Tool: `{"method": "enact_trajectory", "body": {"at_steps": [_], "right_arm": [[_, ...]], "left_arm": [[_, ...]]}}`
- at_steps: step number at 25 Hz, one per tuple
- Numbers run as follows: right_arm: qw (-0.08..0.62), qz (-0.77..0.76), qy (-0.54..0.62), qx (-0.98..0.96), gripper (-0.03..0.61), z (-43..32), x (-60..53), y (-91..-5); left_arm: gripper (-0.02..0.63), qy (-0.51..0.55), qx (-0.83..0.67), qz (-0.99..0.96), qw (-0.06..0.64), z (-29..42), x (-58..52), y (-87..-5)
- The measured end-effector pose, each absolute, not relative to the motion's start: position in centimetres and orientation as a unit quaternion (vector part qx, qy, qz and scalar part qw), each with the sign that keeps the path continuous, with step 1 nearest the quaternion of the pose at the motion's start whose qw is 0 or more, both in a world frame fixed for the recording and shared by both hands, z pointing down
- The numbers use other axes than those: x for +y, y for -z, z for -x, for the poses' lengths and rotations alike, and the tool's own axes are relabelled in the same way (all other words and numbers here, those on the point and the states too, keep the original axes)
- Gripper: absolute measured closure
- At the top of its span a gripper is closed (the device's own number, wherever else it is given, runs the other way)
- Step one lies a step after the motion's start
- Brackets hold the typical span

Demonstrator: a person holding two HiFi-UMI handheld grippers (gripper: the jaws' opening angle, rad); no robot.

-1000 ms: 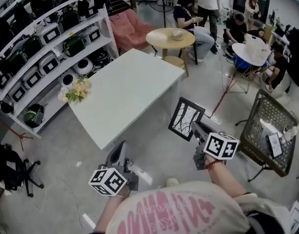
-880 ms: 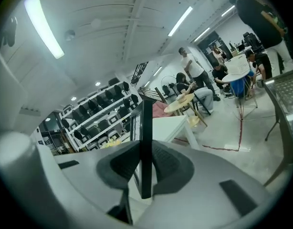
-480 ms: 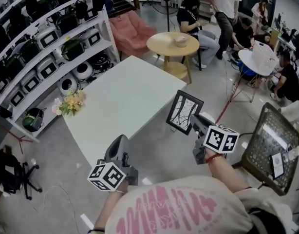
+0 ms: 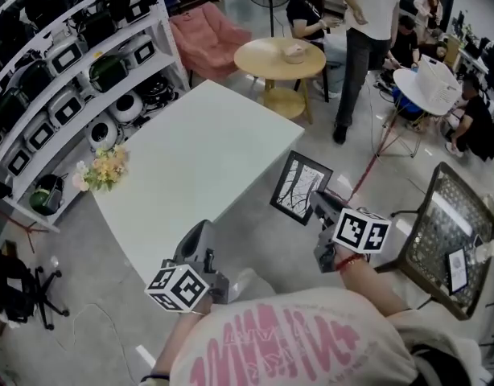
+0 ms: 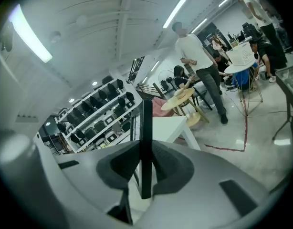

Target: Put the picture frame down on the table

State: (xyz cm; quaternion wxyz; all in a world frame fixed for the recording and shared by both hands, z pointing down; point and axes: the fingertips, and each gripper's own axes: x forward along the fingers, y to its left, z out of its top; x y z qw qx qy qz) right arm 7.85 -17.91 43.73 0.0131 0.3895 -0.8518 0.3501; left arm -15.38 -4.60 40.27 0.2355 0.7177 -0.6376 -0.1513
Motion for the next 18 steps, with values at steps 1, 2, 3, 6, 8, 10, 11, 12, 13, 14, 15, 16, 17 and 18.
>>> {"method": "enact_trajectory", "body": {"at_steps": [1, 2, 3, 6, 8, 10, 11, 12, 13, 14, 15, 16, 17, 18], "right_arm": [[0.013, -0.391, -0.353, -0.850, 0.497, -7.7, -18.2, -44.0], [0.014, -0.392, -0.355, -0.849, 0.497, -7.6, -18.5, -44.2], [0.016, -0.393, -0.357, -0.847, 0.497, -7.4, -18.8, -44.4], [0.021, -0.399, -0.362, -0.842, 0.497, -7.0, -19.9, -45.2], [0.025, -0.406, -0.366, -0.837, 0.497, -6.7, -20.8, -45.5], [0.026, -0.413, -0.370, -0.832, 0.497, -6.2, -22.1, -45.4], [0.024, -0.415, -0.372, -0.830, 0.497, -5.8, -22.8, -45.1], [0.020, -0.418, -0.373, -0.828, 0.497, -5.4, -23.5, -44.7], [0.017, -0.421, -0.373, -0.827, 0.497, -5.0, -24.2, -44.4], [0.014, -0.424, -0.374, -0.825, 0.497, -4.7, -24.9, -44.1], [0.012, -0.427, -0.374, -0.823, 0.497, -4.4, -25.6, -43.9], [0.010, -0.429, -0.374, -0.822, 0.497, -4.0, -26.3, -43.7], [0.009, -0.432, -0.374, -0.820, 0.497, -3.8, -27.0, -43.6], [0.007, -0.435, -0.374, -0.819, 0.497, -3.5, -27.8, -43.5]], "left_arm": [[0.611, 0.150, -0.635, -0.720, 0.236, 15.5, -5.2, -40.2], [0.611, 0.150, -0.633, -0.722, 0.236, 15.6, -5.9, -40.2], [0.611, 0.150, -0.630, -0.724, 0.236, 15.6, -6.6, -40.3], [0.611, 0.144, -0.619, -0.734, 0.240, 15.7, -8.7, -40.9], [0.611, 0.138, -0.612, -0.739, 0.246, 15.8, -10.4, -41.1], [0.611, 0.136, -0.607, -0.742, 0.250, 16.3, -12.3, -40.8], [0.611, 0.136, -0.604, -0.745, 0.250, 16.7, -13.1, -40.5], [0.611, 0.136, -0.601, -0.747, 0.249, 17.1, -14.0, -40.1], [0.611, 0.136, -0.598, -0.750, 0.248, 17.6, -14.9, -39.7], [0.611, 0.136, -0.595, -0.753, 0.245, 18.1, -15.7, -39.3], [0.611, 0.136, -0.594, -0.755, 0.243, 18.6, -16.5, -38.9], [0.611, 0.136, -0.592, -0.757, 0.240, 19.2, -17.4, -38.7], [0.611, 0.135, -0.591, -0.758, 0.238, 19.7, -18.2, -38.5], [0.611, 0.135, -0.590, -0.760, 0.237, 20.2, -19.0, -38.3]]}}
